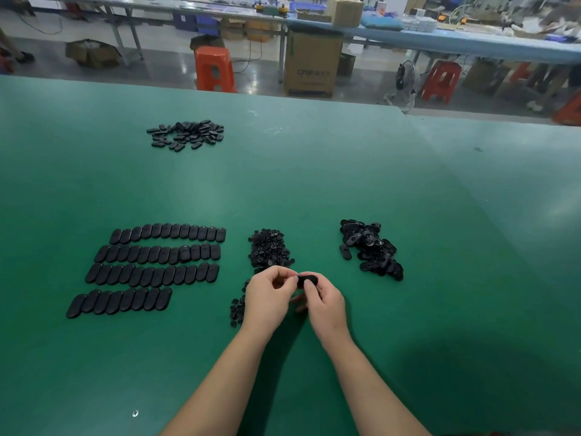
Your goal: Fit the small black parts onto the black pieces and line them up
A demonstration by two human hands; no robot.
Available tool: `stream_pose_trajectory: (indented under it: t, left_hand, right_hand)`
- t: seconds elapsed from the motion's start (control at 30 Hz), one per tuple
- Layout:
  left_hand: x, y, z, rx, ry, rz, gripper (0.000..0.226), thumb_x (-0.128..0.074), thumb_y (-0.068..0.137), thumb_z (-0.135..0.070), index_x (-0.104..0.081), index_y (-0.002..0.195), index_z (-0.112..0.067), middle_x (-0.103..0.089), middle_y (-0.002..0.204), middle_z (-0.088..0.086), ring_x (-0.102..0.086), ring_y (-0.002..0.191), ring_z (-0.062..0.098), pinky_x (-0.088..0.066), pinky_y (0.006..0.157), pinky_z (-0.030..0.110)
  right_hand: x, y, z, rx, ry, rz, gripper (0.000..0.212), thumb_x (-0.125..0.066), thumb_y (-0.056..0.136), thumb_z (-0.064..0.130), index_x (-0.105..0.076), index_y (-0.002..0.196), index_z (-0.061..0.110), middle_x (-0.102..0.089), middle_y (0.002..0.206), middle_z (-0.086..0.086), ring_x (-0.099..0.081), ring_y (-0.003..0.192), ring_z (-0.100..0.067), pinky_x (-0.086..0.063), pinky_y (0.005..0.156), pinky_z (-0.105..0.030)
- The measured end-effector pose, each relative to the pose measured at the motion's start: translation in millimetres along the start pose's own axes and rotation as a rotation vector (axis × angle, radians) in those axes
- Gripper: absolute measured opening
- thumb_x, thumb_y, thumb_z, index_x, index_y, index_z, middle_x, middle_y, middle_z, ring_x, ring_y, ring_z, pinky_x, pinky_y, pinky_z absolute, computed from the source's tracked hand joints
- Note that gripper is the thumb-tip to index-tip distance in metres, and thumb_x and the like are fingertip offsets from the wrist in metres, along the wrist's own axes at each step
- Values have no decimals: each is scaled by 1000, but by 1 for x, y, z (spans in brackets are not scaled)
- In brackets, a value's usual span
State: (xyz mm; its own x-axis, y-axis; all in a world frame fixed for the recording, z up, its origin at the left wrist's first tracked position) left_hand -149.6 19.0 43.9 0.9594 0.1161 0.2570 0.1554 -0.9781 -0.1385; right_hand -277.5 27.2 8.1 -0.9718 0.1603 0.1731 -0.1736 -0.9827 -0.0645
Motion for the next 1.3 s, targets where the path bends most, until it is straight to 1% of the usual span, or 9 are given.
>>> stream_pose_trajectory:
  t: [0.23,0.4,0.53,0.7,0.83,0.93,1.07,1.2,1.3]
  left_hand:
    - [-7,-4,-2,-30,140,-9,15,-70,88,-17,-71,79,-29,-70,73,-13,-63,69,-4,-45,61,8]
    - [-10,-2,-4,-19,149,-23,17,-69,88,-16,-68,78,-29,-70,74,-13,-63,69,-4,-43,59,6]
    - [-11,0,-4,-19,136,-4,14,-69,90,-16,-71,82,-27,-71,77,-12,-63,70,-5,-46,61,7]
    - [-10,-1,-6,-59,158,-47,13,-74,87,-19,-66,81,-27,-68,75,-10,-63,70,1,-45,61,10]
    - [-8,2,-6,-110,254,-28,9,-75,87,-27,-71,95,-26,-65,86,-8,-60,78,2,-44,69,12]
    - [-4,8,-7,-120,256,20,4,-77,85,-27,-74,85,-26,-64,87,-9,-56,73,1,-36,62,9]
    - [2,11,-5,-101,178,71,14,-78,82,-28,-67,73,-28,-63,65,-15,-50,55,-2,-38,54,11]
    - [3,12,-2,-76,210,94,14,-78,82,-28,-66,74,-26,-68,71,-11,-56,63,1,-44,61,18]
    - [5,12,-1,-62,213,75,13,-78,83,-26,-68,75,-25,-70,73,-10,-61,66,2,-45,63,19]
  right_hand:
    - [-2,-1,1,-58,100,23,32,-44,92,30,-74,101,26,-77,93,-3,-73,85,-23,-61,73,-44]
    - [-1,-1,0,-58,120,24,32,-43,105,11,-74,107,17,-77,97,-7,-72,91,-29,-61,76,-46]
    - [0,-3,3,-38,103,22,32,-43,104,13,-75,107,20,-77,96,-2,-73,88,-19,-60,71,-36]
    - [0,-3,3,-33,164,60,36,-41,105,9,-75,104,23,-77,91,-6,-69,76,-15,-56,63,-32]
    - [0,-3,4,-31,275,79,37,-38,105,10,-73,107,21,-75,86,-4,-65,68,-11,-51,56,-22]
    - [0,-2,4,-33,235,71,37,-36,107,8,-71,111,22,-75,86,0,-67,72,-12,-53,59,-26]
    - [1,-1,6,-22,124,45,34,-42,107,11,-69,116,30,-74,89,5,-67,77,-9,-57,64,-31]
    - [2,-2,6,4,94,13,24,-53,103,11,-68,116,24,-72,88,0,-62,65,-10,-53,63,-29]
    - [2,-2,6,30,66,38,19,-56,101,7,-70,106,18,-71,77,2,-58,59,-14,-51,61,-31]
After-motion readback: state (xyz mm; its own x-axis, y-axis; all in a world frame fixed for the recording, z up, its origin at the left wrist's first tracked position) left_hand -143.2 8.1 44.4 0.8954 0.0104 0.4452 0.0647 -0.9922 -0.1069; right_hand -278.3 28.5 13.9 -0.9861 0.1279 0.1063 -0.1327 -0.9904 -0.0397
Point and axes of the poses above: each hand's wrist, its own y-axis towards the middle knuckle, its own x-axis out of the back of the hand, z = x × y, the point moved 2 cm from there along y, towards the middle knuckle
